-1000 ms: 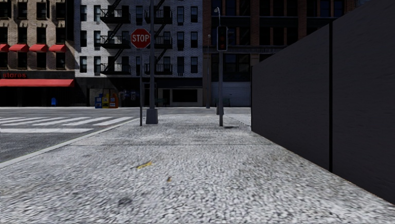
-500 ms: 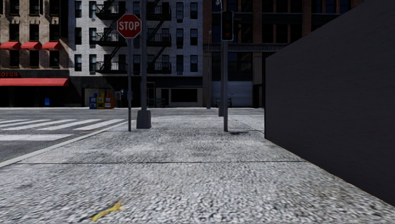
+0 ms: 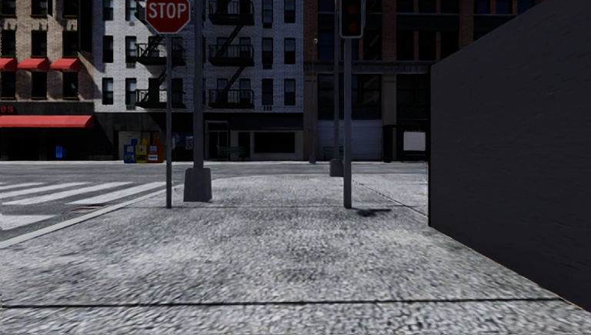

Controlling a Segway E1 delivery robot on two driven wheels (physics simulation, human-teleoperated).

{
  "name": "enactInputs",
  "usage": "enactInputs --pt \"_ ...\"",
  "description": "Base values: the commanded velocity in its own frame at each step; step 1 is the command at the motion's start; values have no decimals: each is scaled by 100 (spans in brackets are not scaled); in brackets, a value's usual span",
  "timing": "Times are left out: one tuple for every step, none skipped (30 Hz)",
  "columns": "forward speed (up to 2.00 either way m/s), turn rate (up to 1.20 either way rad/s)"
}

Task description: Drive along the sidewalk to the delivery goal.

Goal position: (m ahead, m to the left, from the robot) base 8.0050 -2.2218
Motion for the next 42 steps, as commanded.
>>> enactInputs --pt "200 0" --pt "200 0" --pt "200 0" --pt "200 0" --pt "200 0" --pt "200 0" --pt "200 0" --pt "200 63" --pt "200 82" --pt "200 99" --pt "200 96" --pt "200 0" --pt "200 0" --pt "200 0" --pt "200 0" --pt "200 0" --pt "200 0" --pt "200 0" --pt "200 0" --pt "200 0" --pt "200 0" --pt "200 0" --pt "200 0" --pt "200 0" --pt "200 0" --pt "200 0" --pt "200 0" --pt "200 0" --pt "200 0" --pt "200 0" --pt "200 0" --pt "200 0" --pt "200 0" --pt "200 0" --pt "200 0" --pt "200 0" --pt "200 0" --pt "198 0" --pt "190 0" --pt "182 0" --pt "182 0" --pt "174 0"
